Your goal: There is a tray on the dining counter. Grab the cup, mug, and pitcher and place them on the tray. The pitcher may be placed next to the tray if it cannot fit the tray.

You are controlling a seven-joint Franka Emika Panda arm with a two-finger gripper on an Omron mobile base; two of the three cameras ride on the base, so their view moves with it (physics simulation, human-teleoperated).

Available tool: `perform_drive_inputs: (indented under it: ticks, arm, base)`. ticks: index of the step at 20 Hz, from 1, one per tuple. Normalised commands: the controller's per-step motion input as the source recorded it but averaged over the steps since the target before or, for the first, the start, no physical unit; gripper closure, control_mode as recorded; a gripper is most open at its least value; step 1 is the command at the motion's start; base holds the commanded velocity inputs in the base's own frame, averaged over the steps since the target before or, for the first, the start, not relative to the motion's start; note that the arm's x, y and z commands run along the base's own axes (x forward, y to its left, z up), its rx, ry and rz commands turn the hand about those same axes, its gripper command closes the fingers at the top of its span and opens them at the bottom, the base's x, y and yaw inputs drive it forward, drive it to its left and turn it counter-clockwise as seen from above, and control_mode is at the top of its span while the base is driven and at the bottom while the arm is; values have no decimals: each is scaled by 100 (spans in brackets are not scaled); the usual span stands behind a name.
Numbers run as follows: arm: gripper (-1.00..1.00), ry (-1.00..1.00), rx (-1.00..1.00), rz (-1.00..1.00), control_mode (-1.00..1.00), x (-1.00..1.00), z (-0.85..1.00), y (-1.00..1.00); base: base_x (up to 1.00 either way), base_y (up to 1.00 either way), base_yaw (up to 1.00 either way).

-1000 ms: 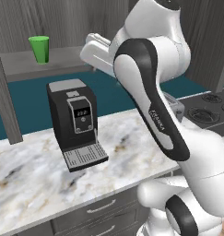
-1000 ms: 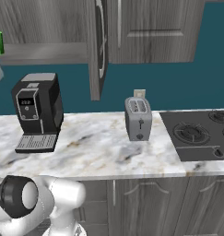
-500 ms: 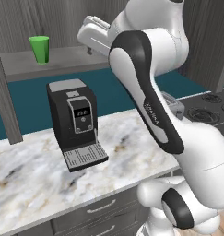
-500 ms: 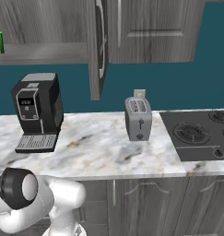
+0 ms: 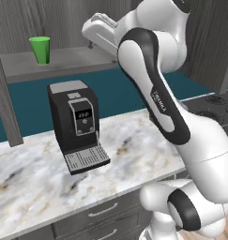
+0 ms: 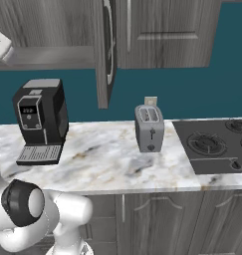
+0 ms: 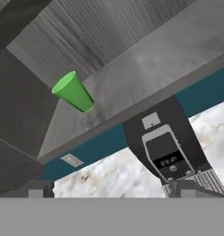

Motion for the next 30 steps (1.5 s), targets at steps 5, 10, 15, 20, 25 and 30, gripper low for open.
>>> perform_drive_inputs:
  ticks: [5,10,15,20,25,30]
  arm:
    - [-100,2,0,0,-100,87,-4,12]
    - [-100,1,0,0,-100,95,-2,49]
    - [-100,2,0,0,-100,70,4,62]
    - [-100,2,0,0,-100,43,21,46]
    - [-100,6,0,0,-100,9,7,0]
    - [-100,11,-1,0,-100,22,0,10]
  base:
    - [0,0,0]
    - [0,0,0]
    - [0,0,0]
    - [0,0,0]
    - [0,0,0]
    - [0,0,0]
